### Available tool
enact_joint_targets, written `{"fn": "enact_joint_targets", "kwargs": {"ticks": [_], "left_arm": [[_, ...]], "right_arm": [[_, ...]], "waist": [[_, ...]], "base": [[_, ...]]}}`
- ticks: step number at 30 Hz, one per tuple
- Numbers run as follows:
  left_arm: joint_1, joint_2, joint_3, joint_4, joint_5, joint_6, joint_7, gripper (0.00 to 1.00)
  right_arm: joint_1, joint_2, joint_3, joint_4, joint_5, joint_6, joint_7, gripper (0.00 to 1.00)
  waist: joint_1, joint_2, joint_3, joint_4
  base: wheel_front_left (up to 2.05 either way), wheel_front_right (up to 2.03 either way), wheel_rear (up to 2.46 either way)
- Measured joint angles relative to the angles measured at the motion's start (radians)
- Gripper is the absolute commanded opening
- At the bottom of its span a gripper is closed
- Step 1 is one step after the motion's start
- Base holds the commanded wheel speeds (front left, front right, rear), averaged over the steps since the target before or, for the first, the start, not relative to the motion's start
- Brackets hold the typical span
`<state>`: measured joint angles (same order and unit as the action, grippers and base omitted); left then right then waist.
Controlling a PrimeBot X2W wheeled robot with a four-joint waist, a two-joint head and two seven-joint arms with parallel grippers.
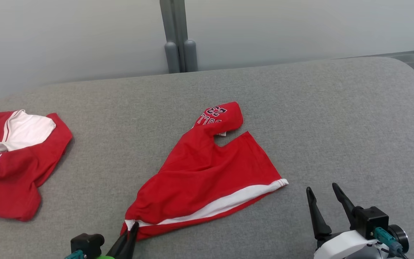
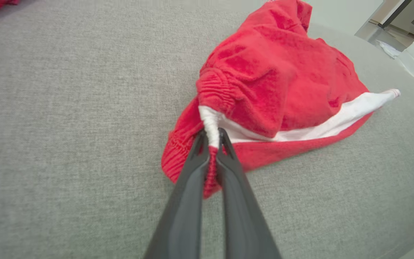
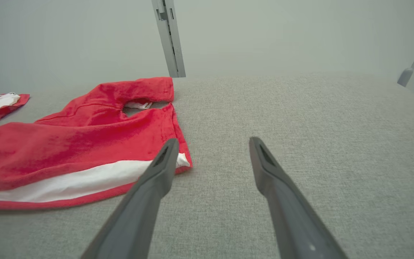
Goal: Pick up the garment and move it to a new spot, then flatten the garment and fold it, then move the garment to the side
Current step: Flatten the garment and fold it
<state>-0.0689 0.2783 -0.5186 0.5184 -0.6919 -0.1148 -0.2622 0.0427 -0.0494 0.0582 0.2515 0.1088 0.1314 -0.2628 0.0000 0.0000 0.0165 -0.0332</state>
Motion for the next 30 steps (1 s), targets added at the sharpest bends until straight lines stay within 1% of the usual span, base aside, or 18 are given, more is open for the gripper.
{"fn": "enact_joint_targets", "kwargs": {"ticks": [1,3,4,5,11,14,16,17,18,20,23,25,27,30], "left_arm": [[0.0,0.005,0.001,-0.007,0.0,-0.005,0.0,0.0],[0.001,0.007,0.012,-0.015,-0.012,-0.008,0.0,0.46],[0.001,0.011,0.013,-0.018,-0.016,-0.009,0.0,0.91],[0.003,0.014,0.011,-0.018,-0.023,-0.01,0.0,1.0],[0.03,0.019,-0.029,-0.038,-0.079,-0.013,0.006,1.0],[0.04,0.026,-0.024,-0.075,-0.061,-0.01,0.004,1.0],[0.043,0.027,0.017,-0.121,-0.024,0.018,0.001,1.0],[0.048,0.021,0.056,-0.165,0.013,0.037,0.001,1.0],[0.058,0.008,0.091,-0.207,0.037,0.049,-0.001,1.0],[0.094,-0.017,0.134,-0.259,0.087,0.055,-0.002,1.0],[0.155,-0.072,0.236,-0.352,0.175,0.084,-0.002,1.0],[0.18,-0.104,0.296,-0.401,0.25,0.089,-0.002,1.0],[0.209,-0.14,0.344,-0.428,0.3,0.087,-0.002,1.0],[0.252,-0.172,0.405,-0.428,0.367,0.07,-0.002,1.0]], "right_arm": [[-0.002,0.0,0.004,0.001,0.0,0.0,0.0,1.0],[-0.004,0.0,0.007,0.001,0.0,0.0,0.0,1.0],[-0.004,0.0,0.007,0.001,0.0,0.0,0.0,1.0],[-0.004,0.0,0.008,0.001,0.0,0.0,0.0,1.0],[-0.004,0.0,-0.012,-0.004,0.0,0.0,0.0,1.0],[-0.003,0.0,-0.034,-0.015,-0.01,0.0,0.0,1.0],[-0.002,0.0,-0.048,-0.023,-0.019,0.0,0.0,1.0],[-0.002,0.0,-0.056,-0.028,-0.024,0.0,0.0,1.0],[-0.002,0.0,-0.064,-0.036,-0.03,0.0,0.0,1.0],[-0.002,0.0,-0.073,-0.053,-0.037,0.0,0.0,1.0],[-0.001,-0.001,-0.094,-0.08,-0.048,0.0,0.0,1.0],[0.0,-0.003,-0.103,-0.091,-0.051,0.0,0.0,1.0],[0.01,-0.005,-0.104,-0.098,-0.053,0.0,0.0,1.0],[0.014,-0.009,-0.102,-0.1,-0.058,0.0,0.0,1.0]], "waist": [[0.0,0.0,-0.002,0.007],[0.0,0.0,-0.005,0.016],[0.0,0.0,-0.006,0.02],[0.0,0.0,-0.007,0.021],[0.0,0.0,-0.014,0.021],[0.0,0.0,-0.017,0.02],[0.0,0.0,-0.019,0.023],[0.0,0.0,-0.02,0.025],[0.0,0.0,-0.022,0.027],[0.0,0.0,-0.027,0.029],[0.0,0.0,-0.033,0.034],[0.0,0.0,-0.038,0.039],[0.0,0.0,-0.044,0.044],[0.0,0.0,-0.052,0.048]], "base": [[0.0,0.0,0.0],[0.0,0.0,0.0],[0.0,0.0,0.0],[0.0,0.0,0.0],[0.0,0.0,0.0],[0.0,0.0,0.0],[0.0,0.0,0.0],[0.0,0.0,0.0],[0.0,0.0,0.0],[0.0,0.0,0.0],[0.0,0.0,0.0],[0.0,0.0,0.0],[0.0,0.0,0.0],[0.0,0.0,0.0]]}}
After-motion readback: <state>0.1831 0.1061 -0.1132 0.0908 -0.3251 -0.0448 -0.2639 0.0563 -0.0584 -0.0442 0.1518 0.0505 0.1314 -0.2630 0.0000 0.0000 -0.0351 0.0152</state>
